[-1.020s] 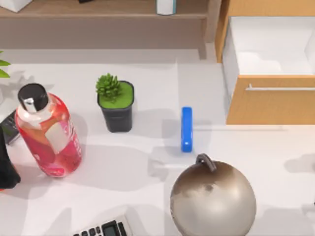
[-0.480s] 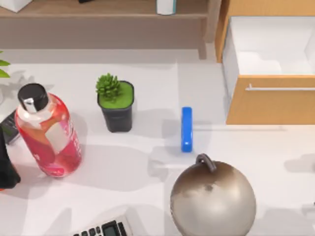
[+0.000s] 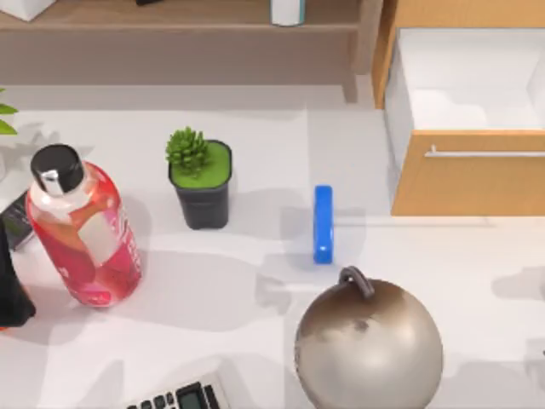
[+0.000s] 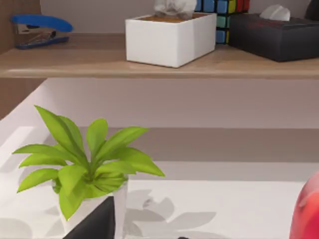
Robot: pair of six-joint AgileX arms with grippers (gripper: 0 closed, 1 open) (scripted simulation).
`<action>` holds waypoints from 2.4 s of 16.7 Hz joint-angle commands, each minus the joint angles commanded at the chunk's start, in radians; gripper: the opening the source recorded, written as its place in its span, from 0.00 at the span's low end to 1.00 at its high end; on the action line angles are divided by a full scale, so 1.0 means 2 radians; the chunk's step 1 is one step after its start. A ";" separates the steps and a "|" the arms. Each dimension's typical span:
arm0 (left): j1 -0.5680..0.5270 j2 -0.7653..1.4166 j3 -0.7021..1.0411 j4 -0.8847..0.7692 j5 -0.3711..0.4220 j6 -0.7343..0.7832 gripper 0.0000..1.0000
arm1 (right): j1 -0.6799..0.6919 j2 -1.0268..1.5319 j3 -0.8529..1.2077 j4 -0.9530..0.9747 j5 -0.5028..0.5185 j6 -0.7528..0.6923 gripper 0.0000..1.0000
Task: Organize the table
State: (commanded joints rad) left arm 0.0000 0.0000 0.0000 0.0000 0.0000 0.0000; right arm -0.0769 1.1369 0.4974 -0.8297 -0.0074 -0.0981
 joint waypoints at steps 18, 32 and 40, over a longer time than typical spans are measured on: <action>0.000 0.000 0.000 0.000 0.000 0.000 1.00 | 0.164 0.023 -0.047 0.292 -0.016 -0.167 1.00; 0.000 0.000 0.000 0.000 0.000 0.000 1.00 | 0.238 0.275 -0.141 1.024 0.119 -0.576 1.00; 0.000 0.000 0.000 0.000 0.000 0.000 1.00 | 0.215 0.409 -0.143 1.275 0.187 -0.718 1.00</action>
State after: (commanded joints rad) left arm 0.0000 0.0000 0.0000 0.0000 0.0000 0.0000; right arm 0.3529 1.9549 0.2121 1.7196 0.3675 -1.5338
